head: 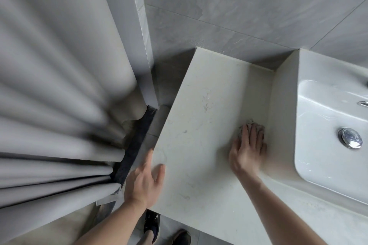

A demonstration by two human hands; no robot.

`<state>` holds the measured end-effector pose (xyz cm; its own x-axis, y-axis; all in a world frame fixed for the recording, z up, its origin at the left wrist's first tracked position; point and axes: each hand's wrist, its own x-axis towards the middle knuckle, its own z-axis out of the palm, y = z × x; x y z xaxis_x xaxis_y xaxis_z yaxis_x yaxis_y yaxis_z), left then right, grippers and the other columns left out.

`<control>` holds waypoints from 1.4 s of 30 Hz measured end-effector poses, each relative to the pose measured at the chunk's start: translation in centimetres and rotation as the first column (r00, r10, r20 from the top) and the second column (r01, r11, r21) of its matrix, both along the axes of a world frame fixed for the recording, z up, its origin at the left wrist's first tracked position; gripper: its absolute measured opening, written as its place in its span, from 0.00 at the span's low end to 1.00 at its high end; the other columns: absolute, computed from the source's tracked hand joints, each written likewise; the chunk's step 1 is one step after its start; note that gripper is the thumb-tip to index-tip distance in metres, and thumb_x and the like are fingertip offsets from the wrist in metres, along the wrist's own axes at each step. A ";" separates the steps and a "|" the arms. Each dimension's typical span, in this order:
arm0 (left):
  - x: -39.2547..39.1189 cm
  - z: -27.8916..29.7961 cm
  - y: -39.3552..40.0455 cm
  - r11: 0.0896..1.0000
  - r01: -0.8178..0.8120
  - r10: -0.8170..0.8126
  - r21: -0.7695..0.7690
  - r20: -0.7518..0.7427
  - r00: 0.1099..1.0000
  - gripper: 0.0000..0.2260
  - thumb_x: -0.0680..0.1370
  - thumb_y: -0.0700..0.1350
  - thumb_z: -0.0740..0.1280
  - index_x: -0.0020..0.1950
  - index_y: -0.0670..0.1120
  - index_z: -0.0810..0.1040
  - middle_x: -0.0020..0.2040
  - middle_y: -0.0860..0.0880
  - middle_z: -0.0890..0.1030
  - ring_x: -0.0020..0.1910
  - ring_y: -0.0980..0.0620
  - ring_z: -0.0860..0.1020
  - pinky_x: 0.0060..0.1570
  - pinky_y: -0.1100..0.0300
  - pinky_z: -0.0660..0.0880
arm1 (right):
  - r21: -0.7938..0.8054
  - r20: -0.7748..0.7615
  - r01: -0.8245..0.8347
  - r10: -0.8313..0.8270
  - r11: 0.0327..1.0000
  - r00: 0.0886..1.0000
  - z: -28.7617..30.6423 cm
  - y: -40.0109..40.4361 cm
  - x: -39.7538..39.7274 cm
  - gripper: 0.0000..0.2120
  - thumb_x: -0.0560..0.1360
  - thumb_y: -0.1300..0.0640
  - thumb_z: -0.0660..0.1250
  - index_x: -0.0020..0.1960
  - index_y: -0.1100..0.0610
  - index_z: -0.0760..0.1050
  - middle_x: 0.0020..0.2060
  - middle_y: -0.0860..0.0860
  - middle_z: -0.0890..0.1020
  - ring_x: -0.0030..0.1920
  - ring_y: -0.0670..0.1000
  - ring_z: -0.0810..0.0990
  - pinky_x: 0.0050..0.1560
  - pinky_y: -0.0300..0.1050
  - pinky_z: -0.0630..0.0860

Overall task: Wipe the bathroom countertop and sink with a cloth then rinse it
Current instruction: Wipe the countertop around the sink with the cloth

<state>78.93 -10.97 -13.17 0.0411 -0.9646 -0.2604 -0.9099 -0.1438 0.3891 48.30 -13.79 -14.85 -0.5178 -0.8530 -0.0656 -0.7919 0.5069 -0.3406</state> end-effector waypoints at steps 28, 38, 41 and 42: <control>-0.1 0.4 -0.2 0.999 0.019 -0.018 0.030 -0.007 1.000 0.34 0.76 0.67 0.47 0.79 0.54 0.57 0.70 0.50 0.77 0.58 0.45 0.81 0.55 0.52 0.76 | -0.170 0.148 -0.070 0.095 0.983 0.984 0.7 -5.6 -3.2 0.27 0.80 0.55 0.52 0.76 0.61 0.70 0.78 0.58 0.68 0.80 0.58 0.61 0.81 0.52 0.56; 0.0 0.4 -0.3 0.999 0.002 -0.001 0.045 -0.027 1.000 0.33 0.76 0.66 0.50 0.80 0.55 0.57 0.71 0.52 0.76 0.58 0.45 0.81 0.53 0.53 0.77 | -0.018 -0.052 0.080 -0.081 0.997 0.995 -0.5 -7.8 0.7 0.32 0.79 0.47 0.50 0.82 0.54 0.58 0.82 0.55 0.59 0.82 0.59 0.53 0.79 0.62 0.51; 0.0 0.4 -0.3 0.999 0.003 -0.001 0.049 -0.028 1.000 0.33 0.77 0.66 0.50 0.80 0.55 0.56 0.72 0.52 0.75 0.60 0.46 0.81 0.55 0.54 0.77 | -0.041 -0.005 -0.122 0.122 0.992 0.993 -0.2 -9.4 4.8 0.34 0.76 0.48 0.51 0.81 0.56 0.62 0.82 0.56 0.59 0.82 0.61 0.52 0.80 0.61 0.51; 0.0 0.4 -0.3 0.999 0.000 0.001 0.051 -0.029 1.000 0.33 0.77 0.66 0.51 0.80 0.55 0.56 0.72 0.53 0.75 0.60 0.46 0.81 0.55 0.54 0.77 | -0.050 0.011 -0.202 0.202 0.978 0.979 0.0 -9.7 6.5 0.34 0.75 0.50 0.52 0.81 0.56 0.61 0.82 0.55 0.58 0.83 0.61 0.51 0.81 0.61 0.51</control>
